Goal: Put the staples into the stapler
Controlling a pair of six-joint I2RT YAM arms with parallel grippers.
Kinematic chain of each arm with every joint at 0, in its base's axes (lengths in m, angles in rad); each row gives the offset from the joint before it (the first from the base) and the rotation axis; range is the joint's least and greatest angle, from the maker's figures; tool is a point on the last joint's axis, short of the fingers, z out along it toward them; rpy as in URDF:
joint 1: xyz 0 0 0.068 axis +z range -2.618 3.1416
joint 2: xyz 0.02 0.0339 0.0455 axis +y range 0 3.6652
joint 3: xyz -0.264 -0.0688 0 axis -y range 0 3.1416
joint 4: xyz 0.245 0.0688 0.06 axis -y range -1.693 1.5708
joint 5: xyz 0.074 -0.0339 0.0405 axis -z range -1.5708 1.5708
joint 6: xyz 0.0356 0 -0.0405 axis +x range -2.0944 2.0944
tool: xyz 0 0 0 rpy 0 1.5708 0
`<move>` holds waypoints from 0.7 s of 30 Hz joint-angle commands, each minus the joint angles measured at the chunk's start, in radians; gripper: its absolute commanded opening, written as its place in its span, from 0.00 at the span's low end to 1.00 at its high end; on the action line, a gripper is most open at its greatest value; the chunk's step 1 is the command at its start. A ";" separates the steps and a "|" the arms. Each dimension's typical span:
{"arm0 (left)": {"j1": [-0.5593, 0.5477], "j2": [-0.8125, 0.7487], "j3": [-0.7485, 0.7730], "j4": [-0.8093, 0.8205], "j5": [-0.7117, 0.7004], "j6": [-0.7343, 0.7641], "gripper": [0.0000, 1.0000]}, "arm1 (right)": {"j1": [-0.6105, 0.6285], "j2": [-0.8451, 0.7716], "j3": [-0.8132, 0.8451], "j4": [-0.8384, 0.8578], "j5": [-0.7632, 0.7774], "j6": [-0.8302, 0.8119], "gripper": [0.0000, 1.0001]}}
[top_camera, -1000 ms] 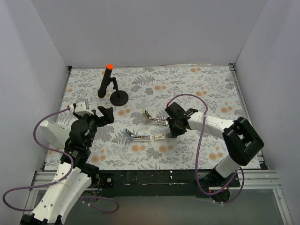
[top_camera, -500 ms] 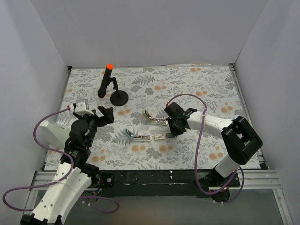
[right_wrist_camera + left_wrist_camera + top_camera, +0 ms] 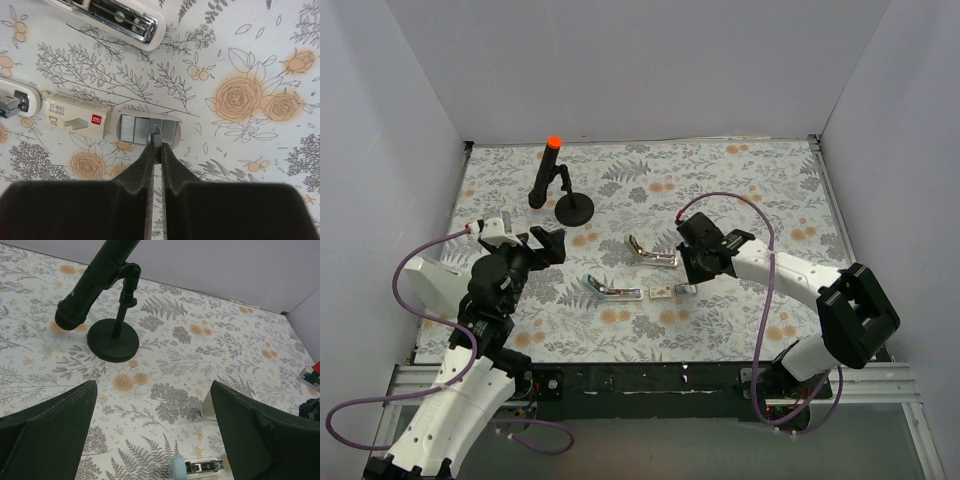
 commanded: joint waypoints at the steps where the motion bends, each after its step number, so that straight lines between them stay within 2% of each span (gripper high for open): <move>1: -0.005 0.018 0.007 0.034 0.096 -0.054 0.98 | 0.013 -0.103 0.009 0.048 0.019 -0.093 0.05; 5: -0.005 0.084 0.083 0.003 0.198 -0.162 0.98 | 0.031 -0.201 -0.041 0.183 0.009 -0.191 0.04; 6: -0.005 0.118 0.112 -0.002 0.272 -0.185 0.98 | 0.042 -0.238 -0.051 0.201 0.009 -0.215 0.05; 11: -0.014 0.248 0.199 -0.005 0.448 -0.327 0.98 | 0.073 -0.366 -0.144 0.359 -0.007 -0.378 0.05; 13: -0.020 0.317 0.231 -0.002 0.515 -0.367 0.98 | 0.077 -0.430 -0.176 0.442 -0.017 -0.386 0.05; 16: -0.068 0.377 0.254 0.014 0.531 -0.412 0.98 | 0.085 -0.508 -0.241 0.560 -0.060 -0.449 0.05; 21: -0.250 0.530 0.334 0.030 0.405 -0.458 0.98 | 0.102 -0.596 -0.324 0.680 -0.096 -0.498 0.06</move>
